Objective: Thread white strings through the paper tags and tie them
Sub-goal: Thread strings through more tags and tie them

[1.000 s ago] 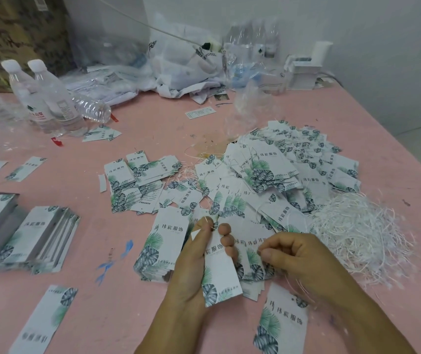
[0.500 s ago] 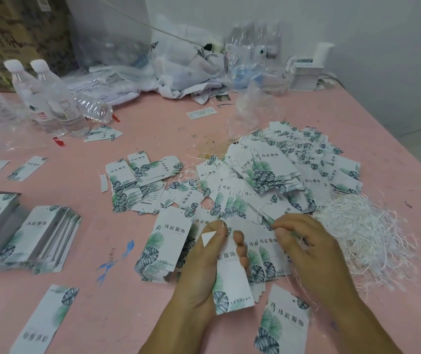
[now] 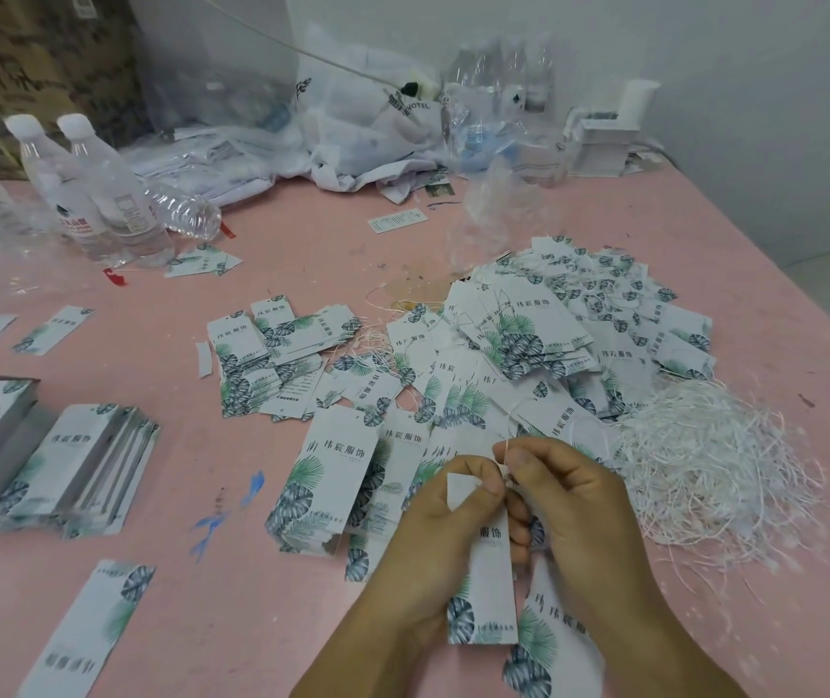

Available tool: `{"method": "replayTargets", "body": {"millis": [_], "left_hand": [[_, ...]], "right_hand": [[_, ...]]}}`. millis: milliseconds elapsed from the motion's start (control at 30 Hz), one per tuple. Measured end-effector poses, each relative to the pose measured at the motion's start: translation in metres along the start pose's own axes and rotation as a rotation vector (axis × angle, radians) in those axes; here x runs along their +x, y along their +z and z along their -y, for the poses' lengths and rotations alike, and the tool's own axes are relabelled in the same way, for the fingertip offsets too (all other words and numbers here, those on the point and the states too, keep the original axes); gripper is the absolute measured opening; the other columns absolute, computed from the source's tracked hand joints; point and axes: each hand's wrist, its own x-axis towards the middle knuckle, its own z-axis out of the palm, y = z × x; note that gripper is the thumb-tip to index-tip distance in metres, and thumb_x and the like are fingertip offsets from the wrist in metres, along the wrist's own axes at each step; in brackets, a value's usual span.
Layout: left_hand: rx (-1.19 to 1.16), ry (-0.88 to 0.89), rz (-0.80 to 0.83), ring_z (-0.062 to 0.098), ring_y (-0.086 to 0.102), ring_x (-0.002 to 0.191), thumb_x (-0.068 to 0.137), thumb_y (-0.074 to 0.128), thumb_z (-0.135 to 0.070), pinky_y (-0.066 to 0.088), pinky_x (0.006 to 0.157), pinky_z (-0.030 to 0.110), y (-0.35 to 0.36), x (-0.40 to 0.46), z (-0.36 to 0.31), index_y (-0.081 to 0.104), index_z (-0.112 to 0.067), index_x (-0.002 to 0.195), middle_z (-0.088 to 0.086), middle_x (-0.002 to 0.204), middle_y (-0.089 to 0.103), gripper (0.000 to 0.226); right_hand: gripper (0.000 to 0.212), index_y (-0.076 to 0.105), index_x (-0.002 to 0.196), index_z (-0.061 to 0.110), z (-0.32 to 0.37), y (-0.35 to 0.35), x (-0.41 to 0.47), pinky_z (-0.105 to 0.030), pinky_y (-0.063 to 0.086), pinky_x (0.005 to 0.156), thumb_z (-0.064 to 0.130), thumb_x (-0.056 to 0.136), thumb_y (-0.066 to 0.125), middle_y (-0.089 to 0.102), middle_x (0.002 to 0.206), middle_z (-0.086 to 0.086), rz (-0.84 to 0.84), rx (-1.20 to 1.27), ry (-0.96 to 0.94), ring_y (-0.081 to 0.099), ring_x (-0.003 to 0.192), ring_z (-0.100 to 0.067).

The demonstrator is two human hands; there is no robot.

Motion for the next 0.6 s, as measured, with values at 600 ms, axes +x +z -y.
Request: {"method": "replayTargets", "body": {"millis": [600], "left_hand": [[0.073, -0.023, 0.003, 0.026, 0.06, 0.059, 0.095, 0.064, -0.02, 0.054, 0.058, 0.037, 0.0052, -0.0058, -0.0054, 0.061, -0.012, 0.091, 0.02, 0.081, 0.065, 0.009]], "right_hand": [[0.01, 0.064, 0.08, 0.011, 0.0051, -0.0044, 0.0039, -0.026, 0.041, 0.04, 0.02, 0.084, 0.063, 0.056, 0.067, -0.009, 0.118, 0.439, 0.032, 0.047, 0.049, -0.02]]}}
